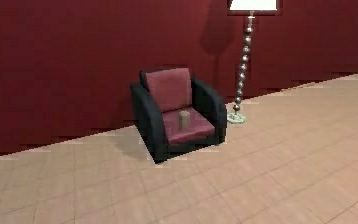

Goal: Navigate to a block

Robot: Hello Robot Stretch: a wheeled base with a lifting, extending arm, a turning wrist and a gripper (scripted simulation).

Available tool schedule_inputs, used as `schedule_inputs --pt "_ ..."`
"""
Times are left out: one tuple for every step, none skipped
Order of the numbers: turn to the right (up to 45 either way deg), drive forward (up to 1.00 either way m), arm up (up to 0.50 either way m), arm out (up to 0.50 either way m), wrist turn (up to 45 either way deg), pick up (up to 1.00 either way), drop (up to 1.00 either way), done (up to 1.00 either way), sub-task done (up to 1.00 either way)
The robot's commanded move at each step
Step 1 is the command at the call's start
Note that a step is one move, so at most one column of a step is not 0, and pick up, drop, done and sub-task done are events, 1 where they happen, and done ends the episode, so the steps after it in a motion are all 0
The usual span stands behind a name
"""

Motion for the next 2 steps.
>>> schedule_inputs --pt "0.0 0.95 0.0 0.0 0.0 0.0 0.0 0.0 0.0" --pt "0.0 0.0 0.0 0.0 0.0 0.0 0.0 1.0 0.0"
